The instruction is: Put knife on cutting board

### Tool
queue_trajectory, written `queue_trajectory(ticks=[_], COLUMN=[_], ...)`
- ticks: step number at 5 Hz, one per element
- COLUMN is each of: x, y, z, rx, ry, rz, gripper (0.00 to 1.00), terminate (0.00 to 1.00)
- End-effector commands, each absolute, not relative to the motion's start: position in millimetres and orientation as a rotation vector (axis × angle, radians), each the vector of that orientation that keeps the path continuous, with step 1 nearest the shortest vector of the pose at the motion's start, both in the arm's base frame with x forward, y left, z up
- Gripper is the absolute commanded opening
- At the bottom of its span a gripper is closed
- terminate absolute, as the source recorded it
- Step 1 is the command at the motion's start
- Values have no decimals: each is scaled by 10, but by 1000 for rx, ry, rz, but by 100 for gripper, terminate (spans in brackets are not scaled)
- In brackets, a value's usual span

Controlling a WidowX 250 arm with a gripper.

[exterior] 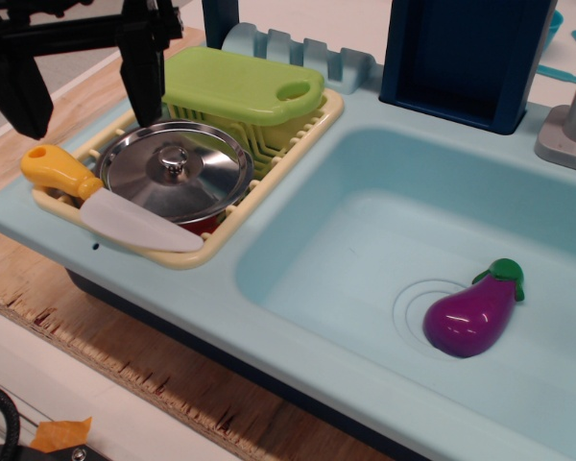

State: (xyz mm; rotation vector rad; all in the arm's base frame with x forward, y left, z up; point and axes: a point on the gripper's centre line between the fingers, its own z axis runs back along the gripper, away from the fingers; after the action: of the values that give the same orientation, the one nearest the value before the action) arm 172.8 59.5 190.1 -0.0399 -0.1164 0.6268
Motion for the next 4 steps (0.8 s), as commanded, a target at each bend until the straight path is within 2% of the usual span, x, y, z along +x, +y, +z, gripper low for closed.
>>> queue_trajectory(ticks=[1,2,4], x=[1728,1693,1670], y=[595,659,809], z=[1901,1814,1783], rx=[-40,-65,-57], ry=[-116,-109,-137], rz=[627,811,1069], gripper=[100,100,100], terminate=[0,0,0])
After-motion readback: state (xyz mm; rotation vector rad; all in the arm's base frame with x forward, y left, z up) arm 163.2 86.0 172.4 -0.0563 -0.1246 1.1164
